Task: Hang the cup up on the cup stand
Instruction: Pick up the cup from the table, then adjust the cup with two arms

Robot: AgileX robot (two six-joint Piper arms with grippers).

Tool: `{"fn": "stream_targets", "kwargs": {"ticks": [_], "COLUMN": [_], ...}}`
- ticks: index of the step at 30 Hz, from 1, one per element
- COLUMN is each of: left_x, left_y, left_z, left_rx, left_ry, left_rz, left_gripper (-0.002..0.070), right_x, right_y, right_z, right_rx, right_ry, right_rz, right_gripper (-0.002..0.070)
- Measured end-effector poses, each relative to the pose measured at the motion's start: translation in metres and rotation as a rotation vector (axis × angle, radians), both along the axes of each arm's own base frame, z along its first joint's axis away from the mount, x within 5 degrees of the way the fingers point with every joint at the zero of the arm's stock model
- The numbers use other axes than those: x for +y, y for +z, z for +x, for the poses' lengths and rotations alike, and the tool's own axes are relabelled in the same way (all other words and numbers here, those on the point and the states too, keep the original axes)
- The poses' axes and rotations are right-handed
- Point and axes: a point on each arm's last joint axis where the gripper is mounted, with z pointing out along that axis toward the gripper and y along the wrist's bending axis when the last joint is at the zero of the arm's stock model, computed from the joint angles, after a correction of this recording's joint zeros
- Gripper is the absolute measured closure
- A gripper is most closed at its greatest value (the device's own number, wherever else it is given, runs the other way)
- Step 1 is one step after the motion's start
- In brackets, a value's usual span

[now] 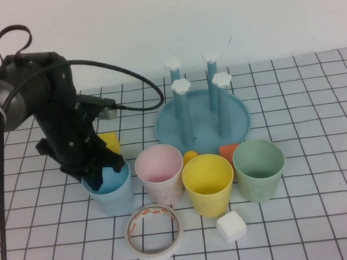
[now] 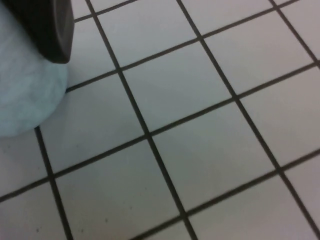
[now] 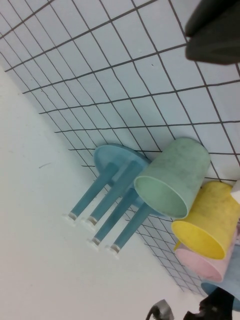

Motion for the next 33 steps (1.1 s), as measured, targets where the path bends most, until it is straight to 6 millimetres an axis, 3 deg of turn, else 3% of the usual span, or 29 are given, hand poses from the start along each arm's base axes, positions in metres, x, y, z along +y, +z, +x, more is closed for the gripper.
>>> {"fn": "stream_targets", "kwargs": {"ticks": [5, 11, 17, 19, 24, 29, 30, 33], "left_x": [0.002, 0.014, 0.028, 0.033, 0.046, 0.060, 0.066, 0.073], "left_y": [0.023, 0.098, 0.171, 0.182, 0.165, 0.138, 0.130, 0.120], "left_z": [-0.004, -0.031, -0.089, -0.116, -0.173, -0.214, -0.225, -0.232], "left_rx": [-0.066, -0.260, -0.464, -0.538, -0.754, -1.104, -1.241, -1.417], "left_ry": [0.001, -0.013, -0.027, -0.026, 0.001, 0.096, 0.154, 0.244], "left_rz": [-0.010, -0.006, -0.086, -0.131, -0.235, -0.392, -0.451, -0.523], "left_gripper": [0.0668, 0.0669, 0.0669, 0.0669, 0.0669, 0.0669, 0.0669, 0.0669], "right_x": [0.000, 0.000, 0.000, 0.000, 0.001, 0.009, 0.014, 0.022], "right_y": [0.000, 0.000, 0.000, 0.000, 0.000, 0.001, 0.003, 0.010], "right_z": [0.000, 0.000, 0.000, 0.000, 0.000, -0.002, -0.004, -0.006], "right_rx": [0.000, -0.001, -0.001, -0.001, 0.002, 0.032, 0.024, -0.023], "right_ry": [0.000, 0.001, 0.001, 0.001, 0.005, 0.068, 0.122, 0.216], "right_rz": [-0.002, -0.004, -0.004, -0.004, 0.019, 0.171, 0.212, 0.234], "right_gripper": [0.0678, 0.0678, 0.0678, 0.0678, 0.0678, 0.0678, 0.0678, 0.0678]}}
